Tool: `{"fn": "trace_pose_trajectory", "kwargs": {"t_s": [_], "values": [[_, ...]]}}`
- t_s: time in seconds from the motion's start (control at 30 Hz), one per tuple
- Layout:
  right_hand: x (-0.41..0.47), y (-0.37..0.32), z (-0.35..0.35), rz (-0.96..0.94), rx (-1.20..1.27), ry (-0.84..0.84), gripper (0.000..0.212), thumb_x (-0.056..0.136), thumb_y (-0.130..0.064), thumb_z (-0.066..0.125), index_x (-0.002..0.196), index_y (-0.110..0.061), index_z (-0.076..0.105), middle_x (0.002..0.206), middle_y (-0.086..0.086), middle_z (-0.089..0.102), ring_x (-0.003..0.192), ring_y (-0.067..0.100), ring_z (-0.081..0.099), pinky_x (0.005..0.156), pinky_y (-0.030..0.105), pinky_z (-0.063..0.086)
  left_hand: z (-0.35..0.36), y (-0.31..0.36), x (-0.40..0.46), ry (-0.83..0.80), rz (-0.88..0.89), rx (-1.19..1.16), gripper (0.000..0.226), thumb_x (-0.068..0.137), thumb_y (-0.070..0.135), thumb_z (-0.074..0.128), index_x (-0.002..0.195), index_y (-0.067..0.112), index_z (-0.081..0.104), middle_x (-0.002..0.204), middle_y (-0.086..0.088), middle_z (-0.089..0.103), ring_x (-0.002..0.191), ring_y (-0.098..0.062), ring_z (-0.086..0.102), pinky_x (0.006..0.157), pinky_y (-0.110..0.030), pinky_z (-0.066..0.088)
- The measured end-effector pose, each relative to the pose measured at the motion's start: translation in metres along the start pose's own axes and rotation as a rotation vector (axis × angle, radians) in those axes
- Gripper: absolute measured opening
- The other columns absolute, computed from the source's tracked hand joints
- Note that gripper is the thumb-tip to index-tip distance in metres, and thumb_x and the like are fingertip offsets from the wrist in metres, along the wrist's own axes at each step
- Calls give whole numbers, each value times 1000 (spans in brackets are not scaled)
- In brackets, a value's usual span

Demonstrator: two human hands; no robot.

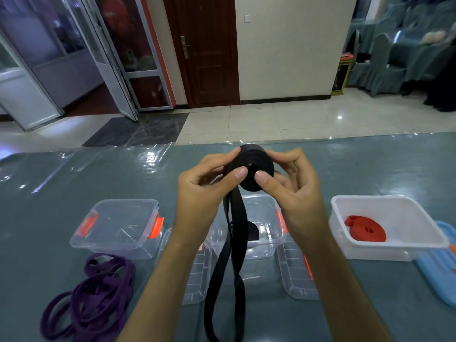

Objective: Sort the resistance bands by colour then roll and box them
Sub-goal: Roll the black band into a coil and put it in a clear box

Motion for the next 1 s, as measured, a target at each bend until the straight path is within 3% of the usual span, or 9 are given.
{"fn": "trace_pose_trajectory", "kwargs": {"t_s": [0.13, 0.27, 0.37, 0.47, 0.53, 0.63, 0.7, 0.83, 1.0], "values": [[5, -2, -11, 22, -91, 63, 26, 78, -26, 87, 98, -29, 70, 105, 6, 78, 102, 26, 77, 89, 33, 62, -9, -4, -5, 103, 18, 20, 25, 82, 19, 86, 106, 24, 81, 105, -5, 82, 101, -21, 79, 87, -24, 61], [6, -13, -2, -102, -102, 30, 36, 88, -17, 84, 120, -27, 71, 119, 5, 76, 111, 29, 74, 94, 38, 62, -3, -10, -9, 68, -4, -7, 29, 86, 21, 80, 113, 32, 80, 113, -3, 79, 111, -22, 75, 92, -26, 59], [-1, -1, 3, -49, 15, 26, 27, 87, -17, 84, 107, -25, 67, 120, 9, 74, 115, 36, 72, 97, 46, 60, -4, -3, -4, -25, 5, 0, 33, 84, 21, 81, 115, 31, 81, 112, -4, 78, 110, -22, 74, 93, -28, 59], [0, 2, -1, 46, 14, 33, 28, 79, -22, 86, 94, -30, 64, 108, 9, 76, 105, 32, 76, 88, 38, 63, -10, 5, -4, -1, 66, 38, 30, 75, 16, 87, 102, 27, 83, 99, 0, 79, 96, -17, 77, 85, -24, 60], [4, -6, 1, 24, -6, 7, 31, 80, -21, 87, 102, -32, 68, 105, 8, 78, 102, 28, 78, 83, 33, 63, -12, 3, -9, 71, 76, 5, 28, 74, 16, 87, 97, 29, 83, 96, 2, 80, 94, -14, 77, 83, -22, 60], [5, -14, 6, -59, 22, 29, 35, 86, -21, 85, 118, -26, 73, 115, 5, 78, 112, 24, 75, 89, 31, 62, -4, -2, -13, 70, 83, -22, 31, 83, 14, 79, 110, 30, 81, 114, -2, 78, 112, -19, 74, 92, -25, 58], [2, -5, 8, -10, 115, 48, 29, 85, -25, 85, 110, -22, 72, 117, 10, 77, 112, 30, 75, 92, 37, 62, -2, -2, -10, 29, 62, -16, 34, 86, 16, 78, 117, 29, 80, 122, -8, 73, 119, -26, 70, 97, -29, 57], [-1, 9, 5, 120, 85, 35, 33, 77, -29, 91, 95, -25, 64, 104, 15, 79, 98, 32, 78, 82, 36, 63, -10, 9, -7, 63, 94, 49, 24, 82, 18, 83, 104, 27, 83, 105, -1, 79, 102, -18, 75, 88, -25, 59], [4, -7, -3, -26, -19, 59, 37, 84, -21, 87, 118, -27, 72, 110, 6, 80, 104, 24, 78, 85, 28, 63, -7, -5, -9, 60, -13, 49, 29, 85, 14, 77, 114, 10, 76, 120, -12, 76, 113, -23, 74, 95, -28, 58]]}}
Point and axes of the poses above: each hand's wrist, its own x-axis towards the middle knuckle, its own z-axis out of the palm, y = z × x, the point moved 9 cm from there along x, towards the middle knuckle
